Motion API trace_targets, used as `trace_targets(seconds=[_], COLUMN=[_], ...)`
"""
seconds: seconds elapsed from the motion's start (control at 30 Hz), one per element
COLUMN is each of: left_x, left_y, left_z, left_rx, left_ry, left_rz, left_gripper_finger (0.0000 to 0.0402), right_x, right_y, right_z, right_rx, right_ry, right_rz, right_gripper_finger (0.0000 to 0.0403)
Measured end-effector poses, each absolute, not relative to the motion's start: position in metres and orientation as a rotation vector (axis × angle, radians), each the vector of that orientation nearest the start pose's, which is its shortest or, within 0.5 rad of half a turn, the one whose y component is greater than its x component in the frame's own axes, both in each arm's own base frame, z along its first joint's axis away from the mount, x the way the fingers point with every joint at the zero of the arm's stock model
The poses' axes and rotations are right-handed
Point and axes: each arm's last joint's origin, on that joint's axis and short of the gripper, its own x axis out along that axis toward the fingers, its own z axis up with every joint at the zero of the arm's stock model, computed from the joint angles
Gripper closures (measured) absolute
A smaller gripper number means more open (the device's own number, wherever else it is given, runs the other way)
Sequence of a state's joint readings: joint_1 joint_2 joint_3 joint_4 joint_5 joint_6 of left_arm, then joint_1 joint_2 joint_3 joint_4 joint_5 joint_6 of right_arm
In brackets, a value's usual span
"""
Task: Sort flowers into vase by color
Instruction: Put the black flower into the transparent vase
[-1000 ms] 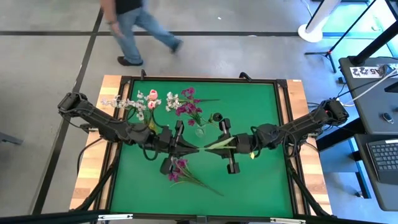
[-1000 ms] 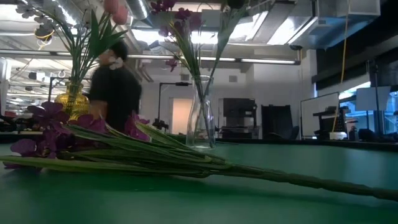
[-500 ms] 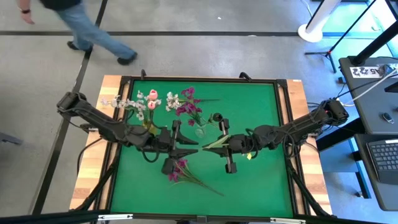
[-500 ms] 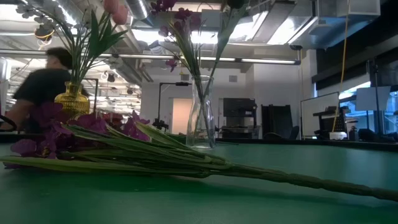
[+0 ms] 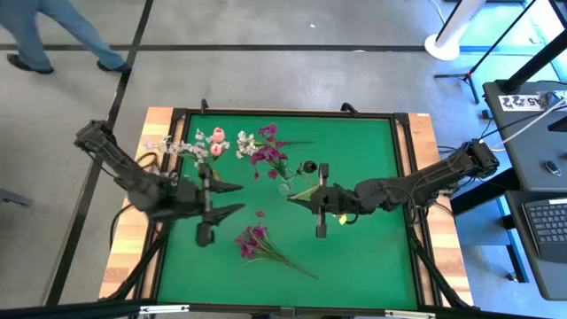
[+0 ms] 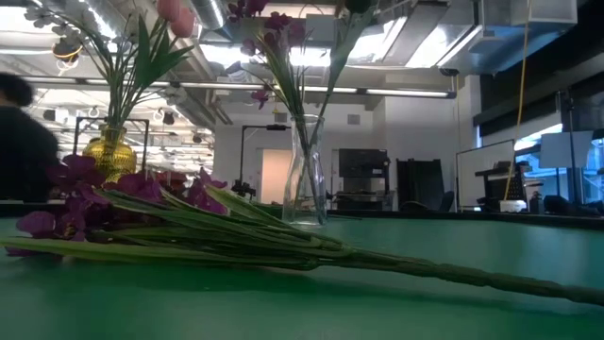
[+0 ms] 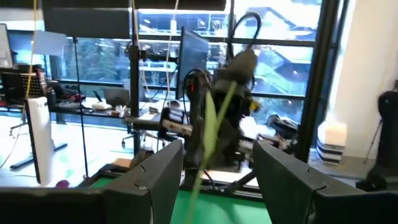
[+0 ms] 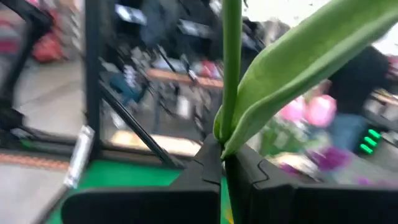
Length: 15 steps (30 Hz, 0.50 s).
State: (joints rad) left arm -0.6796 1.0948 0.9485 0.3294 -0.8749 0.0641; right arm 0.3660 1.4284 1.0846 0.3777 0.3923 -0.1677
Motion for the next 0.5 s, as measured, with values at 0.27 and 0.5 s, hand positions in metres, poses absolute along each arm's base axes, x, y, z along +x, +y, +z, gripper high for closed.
trace_targets(seconds=[0.27,0.5], left_x=[0.159,0.141], left_y=[-0.130,-0.123], left_z=[0.383,0.393], left_rx=[-0.023,-0.049], left_ry=[-0.058,-0.075], left_rz=[0.227,0.287], left_gripper_finger=[0.0211,0.0211], right_x=[0.309,0.308], right_y=[0.103,0.095], right_z=[0.374,0.375], right_rx=[-0.201,-0.199], right_ry=[0.249,0.298], right_rz=[-0.129,-0.226], right_gripper_finger=[0.0401,0.0401])
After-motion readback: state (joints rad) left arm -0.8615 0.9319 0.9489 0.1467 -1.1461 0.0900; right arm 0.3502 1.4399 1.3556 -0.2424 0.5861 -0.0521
